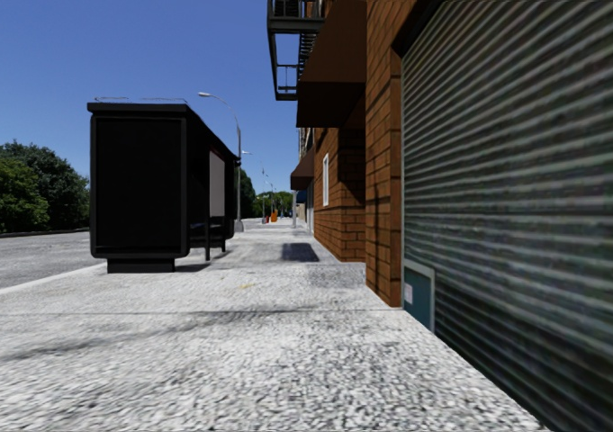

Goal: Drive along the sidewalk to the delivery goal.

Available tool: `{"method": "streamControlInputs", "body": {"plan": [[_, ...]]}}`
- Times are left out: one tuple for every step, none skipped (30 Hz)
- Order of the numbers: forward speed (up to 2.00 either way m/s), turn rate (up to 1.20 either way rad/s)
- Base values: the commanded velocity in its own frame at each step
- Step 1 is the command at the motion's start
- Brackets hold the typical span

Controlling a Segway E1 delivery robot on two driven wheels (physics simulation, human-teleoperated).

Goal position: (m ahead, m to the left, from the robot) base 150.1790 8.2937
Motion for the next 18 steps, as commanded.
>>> {"method": "streamControlInputs", "body": {"plan": [[2.00,0.00],[2.00,0.08],[2.00,0.28],[2.00,0.33],[2.00,0.33],[2.00,0.35],[2.00,0.30],[2.00,0.11],[2.00,0.11],[2.00,0.00],[2.00,0.00],[2.00,0.00],[2.00,0.00],[2.00,0.00],[2.00,0.00],[2.00,0.00],[2.00,0.00],[2.00,0.00]]}}
